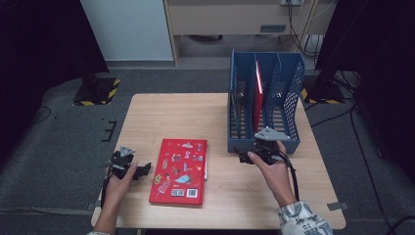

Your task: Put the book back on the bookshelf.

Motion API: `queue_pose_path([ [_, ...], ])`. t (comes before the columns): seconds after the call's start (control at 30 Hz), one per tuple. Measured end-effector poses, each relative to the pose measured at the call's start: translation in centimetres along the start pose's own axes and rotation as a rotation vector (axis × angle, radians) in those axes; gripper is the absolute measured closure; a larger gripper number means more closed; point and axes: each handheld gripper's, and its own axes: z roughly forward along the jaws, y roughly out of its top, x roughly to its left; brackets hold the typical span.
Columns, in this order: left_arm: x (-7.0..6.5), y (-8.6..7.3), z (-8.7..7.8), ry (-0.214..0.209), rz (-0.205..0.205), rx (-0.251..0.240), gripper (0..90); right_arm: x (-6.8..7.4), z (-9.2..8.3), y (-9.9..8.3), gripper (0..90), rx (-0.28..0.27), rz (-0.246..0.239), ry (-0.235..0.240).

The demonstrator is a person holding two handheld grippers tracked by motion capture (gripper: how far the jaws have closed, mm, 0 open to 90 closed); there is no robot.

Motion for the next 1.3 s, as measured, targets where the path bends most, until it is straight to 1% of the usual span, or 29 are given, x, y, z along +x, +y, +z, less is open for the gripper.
queue_pose_path([
  [0.03, 0.0, 0.0, 0.0, 0.000, 0.000, 0.000, 0.0, 0.3, 0.1, -0.1, 7.3, 0.007, 0.001, 0.009],
  [0.07, 0.0, 0.0, 0.0, -0.001, -0.001, 0.000, 0.0, 0.9, 0.3, -0.3, 7.6, 0.015, -0.008, 0.025],
  [0.13, 0.0, 0.0, 0.0, -0.001, -0.001, -0.001, 0.0, 1.7, 0.5, -0.6, 9.2, 0.026, -0.017, 0.042],
  [0.2, 0.1, 0.0, 0.0, -0.006, -0.001, -0.002, 0.0, 2.7, 0.8, -1.1, 10.7, 0.034, -0.008, 0.066],
  [0.27, 0.2, -0.1, -0.1, -0.016, 0.014, 0.000, 0.0, 3.6, 1.1, -1.6, 12.0, 0.063, -0.021, 0.089],
  [0.3, 0.2, -0.1, -0.1, -0.017, 0.015, -0.001, 0.0, 4.1, 1.4, -1.9, 12.4, 0.077, -0.028, 0.098],
  [0.43, 0.2, -0.1, -0.1, -0.014, 0.016, 0.001, 0.0, 5.3, 2.3, -2.4, 13.1, 0.108, -0.042, 0.123],
  [0.6, 0.2, -0.1, -0.1, -0.026, 0.022, 0.002, 0.0, 6.2, 3.2, -3.0, 14.7, 0.135, -0.045, 0.142],
  [0.67, 0.3, 0.0, -0.2, -0.048, 0.006, -0.007, 0.2, 6.6, 3.6, -3.3, 14.7, 0.147, -0.046, 0.157],
  [0.73, 0.4, 0.1, -0.4, -0.061, -0.008, -0.023, 3.1, 7.0, 3.9, -3.4, 14.6, 0.153, -0.052, 0.171],
  [0.77, 0.4, 0.1, -0.5, -0.063, -0.002, -0.027, 3.9, 7.2, 4.0, -3.5, 14.5, 0.160, -0.045, 0.182],
  [0.9, 0.0, 0.4, -1.4, -0.083, 0.017, -0.079, 4.5, 7.8, 4.2, -3.8, 13.2, 0.180, -0.059, 0.205],
  [0.97, -0.3, 0.7, -2.0, -0.106, 0.019, -0.106, 4.4, 8.2, 4.4, -3.9, 12.5, 0.192, -0.066, 0.217],
  [1.0, -0.6, 0.8, -2.4, -0.126, 0.022, -0.125, 4.3, 8.3, 4.5, -4.0, 12.1, 0.195, -0.066, 0.222],
  [1.03, -0.8, 0.9, -2.5, -0.137, 0.023, -0.133, 4.2, 8.6, 4.7, -4.1, 11.7, 0.208, -0.070, 0.236],
  [1.07, -1.0, 0.9, -2.6, -0.145, 0.025, -0.137, 4.2, 8.8, 4.9, -4.2, 11.4, 0.213, -0.072, 0.242],
  [1.13, -1.5, 1.1, -2.9, -0.179, 0.048, -0.135, 4.2, 9.3, 5.2, -4.6, 10.8, 0.230, -0.084, 0.255],
  [1.17, -1.8, 1.1, -2.9, -0.193, 0.049, -0.135, 4.2, 9.6, 5.4, -4.7, 10.7, 0.240, -0.086, 0.263],
  [1.2, -2.1, 1.2, -2.9, -0.212, 0.064, -0.128, 4.1, 9.8, 5.5, -4.8, 10.5, 0.243, -0.087, 0.267],
  [1.23, -2.5, 1.3, -2.8, -0.222, 0.070, -0.128, 4.1, 10.2, 5.7, -5.0, 10.4, 0.252, -0.090, 0.275],
  [1.27, -2.9, 1.3, -2.7, -0.234, 0.086, -0.120, 4.0, 10.4, 5.8, -5.2, 10.4, 0.257, -0.089, 0.280],
  [1.3, -3.0, 1.3, -2.7, -0.238, 0.092, -0.118, 3.9, 10.7, 6.0, -5.3, 10.2, 0.264, -0.092, 0.287],
])
